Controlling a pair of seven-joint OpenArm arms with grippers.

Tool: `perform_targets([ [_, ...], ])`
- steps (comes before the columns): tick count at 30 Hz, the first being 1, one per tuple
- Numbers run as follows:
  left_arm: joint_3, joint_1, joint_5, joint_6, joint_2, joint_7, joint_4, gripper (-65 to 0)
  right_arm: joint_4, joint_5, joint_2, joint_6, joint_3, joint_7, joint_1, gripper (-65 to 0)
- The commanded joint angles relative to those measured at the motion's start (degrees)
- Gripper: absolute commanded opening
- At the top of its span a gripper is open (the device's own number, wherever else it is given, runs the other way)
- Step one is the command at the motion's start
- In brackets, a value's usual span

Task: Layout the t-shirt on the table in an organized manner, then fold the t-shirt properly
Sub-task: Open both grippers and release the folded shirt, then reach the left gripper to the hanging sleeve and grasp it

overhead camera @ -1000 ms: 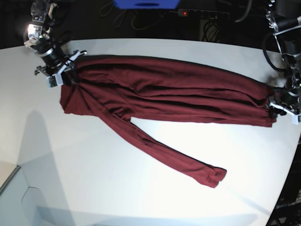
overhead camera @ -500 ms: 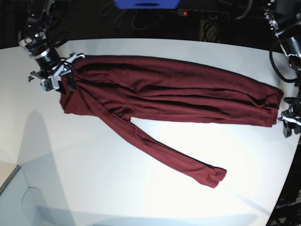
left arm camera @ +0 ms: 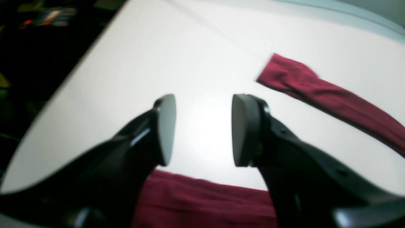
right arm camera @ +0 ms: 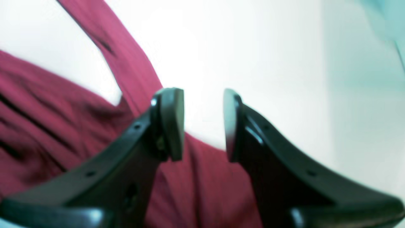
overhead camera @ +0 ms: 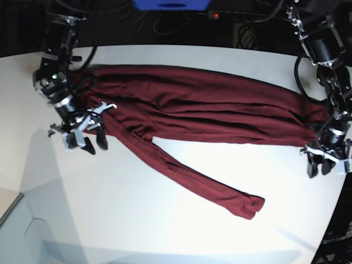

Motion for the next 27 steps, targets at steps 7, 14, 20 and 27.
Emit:
perform_targets([
  [7, 6.7, -1.0, -1.3, -0.3, 3.1, -1.6, 1.7, -37.4, -3.0, 1.0, 0.2, 0.2, -6.0, -5.2, 7.8, -43.5],
  [14, 19.3, -6.5, -0.8, -0.3, 9.4, -1.6, 1.4, -37.0, -3.0, 1.0, 0.4, 0.2, -6.6, -5.2, 3.5, -43.5],
  [20, 35.6, -17.6, 7.9, -0.3, 14.5, -1.8, -10.2, -37.0, 1.3, 1.0, 1.8, 0.2, -3.7, -5.2, -3.2, -43.5],
  [27, 37.8, -27.9, 24.8, -0.3, 20.6, -2.1, -28.7, -37.0, 7.0, 1.0, 1.5, 0.2, 0.2, -5.2, -8.7, -43.5],
])
